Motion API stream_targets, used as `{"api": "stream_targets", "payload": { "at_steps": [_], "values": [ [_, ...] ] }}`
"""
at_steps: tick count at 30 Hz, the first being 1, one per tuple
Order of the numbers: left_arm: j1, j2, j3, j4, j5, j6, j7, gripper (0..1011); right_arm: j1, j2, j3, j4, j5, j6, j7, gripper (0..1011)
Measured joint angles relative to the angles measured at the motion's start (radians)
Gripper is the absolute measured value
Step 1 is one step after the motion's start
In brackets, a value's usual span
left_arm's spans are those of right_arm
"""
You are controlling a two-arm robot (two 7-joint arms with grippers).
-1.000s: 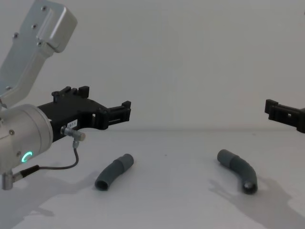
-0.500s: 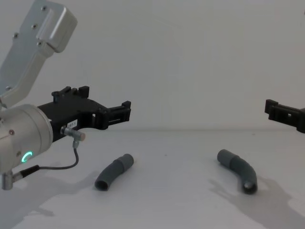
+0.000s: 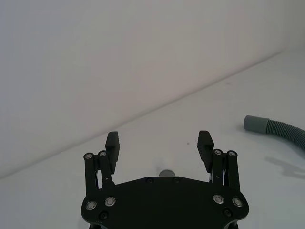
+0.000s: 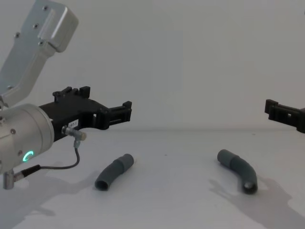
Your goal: Use both hands to pick up one end of the pipe from the table, align the ends, and insert them.
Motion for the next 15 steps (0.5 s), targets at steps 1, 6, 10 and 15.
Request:
{"api": "stream_targets", "payload": {
  "at_steps": [1, 6, 10, 15],
  "values": [
    [-0.001, -0.001, 0.0, 0.0, -0.001, 0.004, -0.001, 1001, 0.0, 0.0, 0.0, 0.0, 0.0, 0.0, 0.0, 1001],
    [-0.011, -0.008, -0.001, 0.005, -0.015, 0.048, -0.015, 1000, 0.0, 0.0, 0.0, 0.0, 0.0, 0.0, 0.0, 1001],
    [-0.017, -0.012, -0.003, 0.008, -0.025, 0.08, -0.022, 1000, 0.0, 0.0, 0.0, 0.0, 0.0, 0.0, 0.0, 1001],
    [-0.033, -0.023, -0.007, 0.017, -0.045, 0.154, -0.033, 1001, 0.0, 0.0, 0.0, 0.0, 0.0, 0.0, 0.0, 1001]
  ]
}}
